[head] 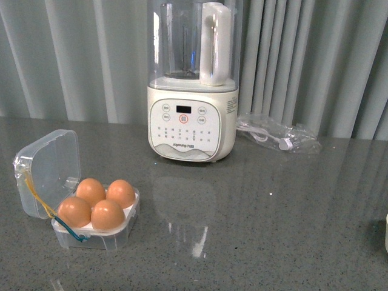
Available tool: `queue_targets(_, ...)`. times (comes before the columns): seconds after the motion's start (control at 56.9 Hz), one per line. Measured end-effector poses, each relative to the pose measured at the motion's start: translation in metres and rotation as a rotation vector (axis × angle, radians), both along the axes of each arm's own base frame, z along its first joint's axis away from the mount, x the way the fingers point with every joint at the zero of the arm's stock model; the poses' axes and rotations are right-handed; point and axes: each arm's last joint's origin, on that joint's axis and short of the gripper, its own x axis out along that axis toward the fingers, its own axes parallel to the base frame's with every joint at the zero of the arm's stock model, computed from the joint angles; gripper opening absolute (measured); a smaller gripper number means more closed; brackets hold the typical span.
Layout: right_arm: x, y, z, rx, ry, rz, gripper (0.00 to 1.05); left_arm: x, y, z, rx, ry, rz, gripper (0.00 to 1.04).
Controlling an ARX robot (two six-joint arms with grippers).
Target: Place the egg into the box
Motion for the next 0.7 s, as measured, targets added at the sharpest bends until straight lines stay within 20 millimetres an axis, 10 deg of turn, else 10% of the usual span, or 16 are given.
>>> queue_targets(0.703, 0.0, 0.0, 0.0, 0.0, 0.0, 0.0, 0.97, 0.106, 0.018, 0.064, 0.153, -0.068, -0.028, 0.98)
